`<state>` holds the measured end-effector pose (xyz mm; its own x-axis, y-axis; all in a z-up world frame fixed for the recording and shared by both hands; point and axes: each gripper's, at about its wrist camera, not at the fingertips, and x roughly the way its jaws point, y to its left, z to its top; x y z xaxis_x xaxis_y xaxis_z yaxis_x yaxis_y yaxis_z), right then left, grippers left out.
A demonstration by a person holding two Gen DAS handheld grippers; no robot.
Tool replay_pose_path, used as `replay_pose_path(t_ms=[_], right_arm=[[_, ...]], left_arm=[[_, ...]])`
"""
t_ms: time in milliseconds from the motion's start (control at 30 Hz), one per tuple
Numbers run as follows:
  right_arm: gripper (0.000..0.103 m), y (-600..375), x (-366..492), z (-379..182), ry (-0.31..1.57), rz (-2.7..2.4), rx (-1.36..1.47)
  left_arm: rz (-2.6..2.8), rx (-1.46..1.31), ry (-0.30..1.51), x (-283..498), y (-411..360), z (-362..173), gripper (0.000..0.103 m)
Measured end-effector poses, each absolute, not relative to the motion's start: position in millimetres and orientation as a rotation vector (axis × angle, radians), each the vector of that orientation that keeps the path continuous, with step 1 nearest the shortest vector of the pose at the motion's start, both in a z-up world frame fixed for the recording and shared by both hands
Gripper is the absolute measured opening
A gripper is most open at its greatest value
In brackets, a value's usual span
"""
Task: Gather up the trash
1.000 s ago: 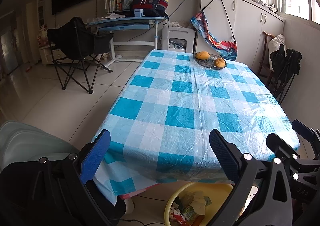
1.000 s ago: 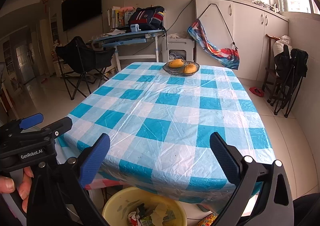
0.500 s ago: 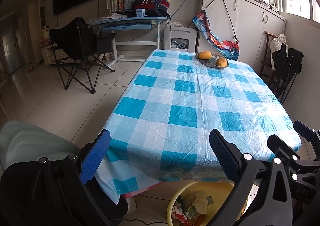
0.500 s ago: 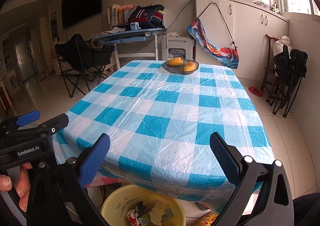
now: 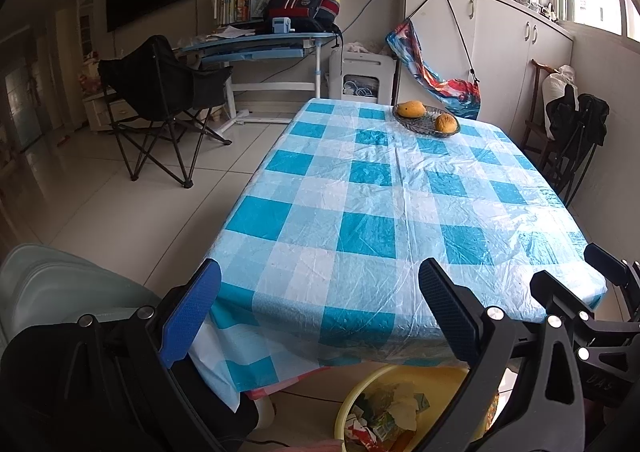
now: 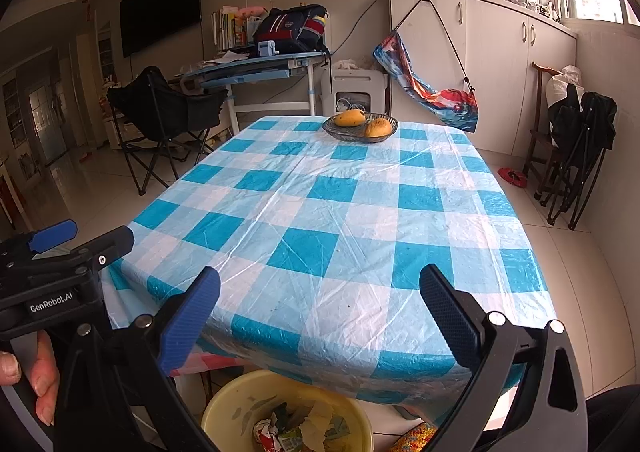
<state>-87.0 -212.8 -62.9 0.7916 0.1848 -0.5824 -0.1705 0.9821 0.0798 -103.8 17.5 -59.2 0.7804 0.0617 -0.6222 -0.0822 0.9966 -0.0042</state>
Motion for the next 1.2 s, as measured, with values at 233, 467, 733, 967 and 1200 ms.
replay_pose_path(t_ms=[233, 467, 733, 967, 1200], right_arm=[[0.096, -212, -84, -66, 0.643, 0.193, 0.028], [0.096, -210, -83, -67, 0.654, 0.191, 0.028], [0.096, -211, -87, -65, 0.649, 0.186, 0.025], [0.096, -213, -91, -65, 0.65, 0.181, 0.02], [0.096, -213, -89, -68, 0.661, 0.177, 0.013]], left_arm=[[0.084, -0.025, 0.668, -101, 16, -60, 0.095], [0.091, -0.009, 0.672, -101, 16, -60, 0.095], [0.089, 0.0, 0.663, -107, 15, -58, 0.095], [0.088, 0.002, 0.661, -110, 15, -57, 0.095], [0.082, 0.006, 0.663, -113, 15, -57, 0.095]])
